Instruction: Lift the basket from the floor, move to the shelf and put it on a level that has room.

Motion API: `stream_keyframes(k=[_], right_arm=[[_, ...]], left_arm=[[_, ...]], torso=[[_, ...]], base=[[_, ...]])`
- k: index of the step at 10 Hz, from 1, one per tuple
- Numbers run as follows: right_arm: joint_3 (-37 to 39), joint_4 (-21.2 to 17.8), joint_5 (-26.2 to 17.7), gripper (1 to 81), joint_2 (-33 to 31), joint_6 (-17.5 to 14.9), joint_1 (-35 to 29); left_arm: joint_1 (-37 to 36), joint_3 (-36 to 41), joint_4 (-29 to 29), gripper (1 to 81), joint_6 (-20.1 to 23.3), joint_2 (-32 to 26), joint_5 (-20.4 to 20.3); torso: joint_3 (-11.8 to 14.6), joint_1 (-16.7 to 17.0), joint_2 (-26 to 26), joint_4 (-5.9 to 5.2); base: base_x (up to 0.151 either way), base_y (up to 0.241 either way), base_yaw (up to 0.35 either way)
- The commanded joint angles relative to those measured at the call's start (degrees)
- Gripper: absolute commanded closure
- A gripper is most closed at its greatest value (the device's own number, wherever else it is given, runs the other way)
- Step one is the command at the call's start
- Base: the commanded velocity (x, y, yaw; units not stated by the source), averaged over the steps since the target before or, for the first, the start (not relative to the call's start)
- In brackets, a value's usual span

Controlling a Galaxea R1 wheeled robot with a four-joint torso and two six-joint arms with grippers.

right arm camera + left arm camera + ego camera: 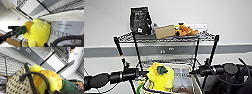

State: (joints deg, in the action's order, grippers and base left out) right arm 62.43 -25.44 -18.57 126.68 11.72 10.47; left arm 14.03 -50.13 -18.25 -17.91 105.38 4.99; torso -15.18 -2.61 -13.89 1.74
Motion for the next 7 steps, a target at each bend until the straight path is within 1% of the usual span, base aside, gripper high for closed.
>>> stream_keyframes(k=[1,3,4,5,6,7], right_arm=[[4.4,-1.9,0.0,81.1,4.8,-0.9,-11.7],[9.1,-1.4,-0.9,81.1,7.6,-0.9,-13.4],[11.4,-1.2,-2.6,81.1,8.9,-0.9,-14.5],[12.9,-1.2,-2.8,81.1,9.8,-1.1,-15.7],[14.1,-1.1,-4.5,81.1,10.5,-0.9,-16.4],[15.9,-0.8,-5.3,81.1,11.1,-1.1,-16.8]], left_arm=[[-11.3,-3.4,-0.7,81.1,-0.8,3.7,-0.8],[-12.4,-7.4,-0.6,81.1,-1.3,6.3,1.0],[-13.4,-9.3,-0.6,81.1,-1.3,7.0,1.2],[-14.9,-10.6,-0.8,81.1,-1.4,7.8,2.3],[-15.7,-11.7,-0.7,81.1,-1.6,8.8,2.7],[-16.1,-14.1,-0.4,81.1,-1.6,10.5,3.9]], torso=[[0.0,0.0,0.0,0.00],[0.0,0.0,0.0,0.00],[0.0,0.0,0.0,0.00],[0.0,0.0,0.0,0.00],[0.0,0.0,0.0,0.00],[0.0,0.0,0.0,0.00]], base=[[0.000,0.000,0.000],[0.000,0.000,0.000],[0.000,0.000,0.000],[0.000,0.000,0.000],[0.000,0.000,0.000],[0.000,0.000,0.000]])
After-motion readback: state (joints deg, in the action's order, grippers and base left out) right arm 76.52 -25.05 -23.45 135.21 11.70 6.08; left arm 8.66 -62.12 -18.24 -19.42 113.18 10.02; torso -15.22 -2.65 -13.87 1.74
